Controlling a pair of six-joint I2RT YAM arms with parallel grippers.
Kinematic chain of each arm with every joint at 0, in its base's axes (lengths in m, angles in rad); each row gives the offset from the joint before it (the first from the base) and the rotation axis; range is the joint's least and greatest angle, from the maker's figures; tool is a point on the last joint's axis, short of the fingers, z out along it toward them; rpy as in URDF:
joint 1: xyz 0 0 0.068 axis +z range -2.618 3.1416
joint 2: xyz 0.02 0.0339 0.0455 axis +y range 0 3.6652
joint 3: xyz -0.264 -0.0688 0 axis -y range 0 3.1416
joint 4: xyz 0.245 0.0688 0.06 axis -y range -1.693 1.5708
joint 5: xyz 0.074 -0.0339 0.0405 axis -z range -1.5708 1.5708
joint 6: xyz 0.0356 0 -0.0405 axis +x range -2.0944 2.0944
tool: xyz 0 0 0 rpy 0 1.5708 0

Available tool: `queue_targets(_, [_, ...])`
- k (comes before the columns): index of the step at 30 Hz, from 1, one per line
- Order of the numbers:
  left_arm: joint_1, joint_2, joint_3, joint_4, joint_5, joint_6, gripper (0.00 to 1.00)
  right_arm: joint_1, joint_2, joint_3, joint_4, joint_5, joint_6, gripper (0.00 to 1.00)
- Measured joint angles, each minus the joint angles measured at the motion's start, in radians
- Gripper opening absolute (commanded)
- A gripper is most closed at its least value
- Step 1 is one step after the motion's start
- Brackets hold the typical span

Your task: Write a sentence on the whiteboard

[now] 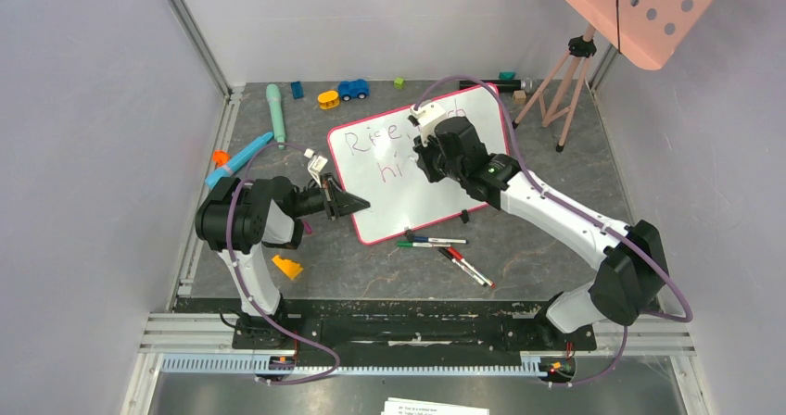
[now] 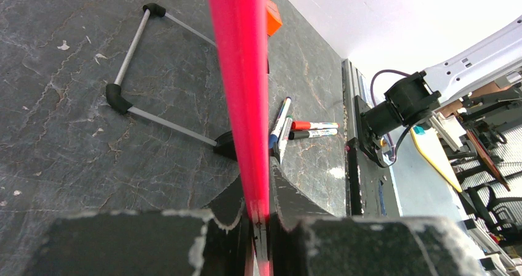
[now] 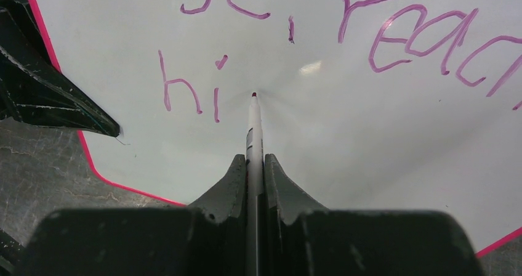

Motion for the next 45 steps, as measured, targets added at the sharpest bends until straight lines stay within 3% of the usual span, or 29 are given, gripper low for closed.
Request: queue_targets(45, [0.0, 0.0, 0.0, -0.002, -0.002, 0.0, 0.07, -0.005, 0.027, -0.011, -0.014, -0.033, 0.01, 0.0])
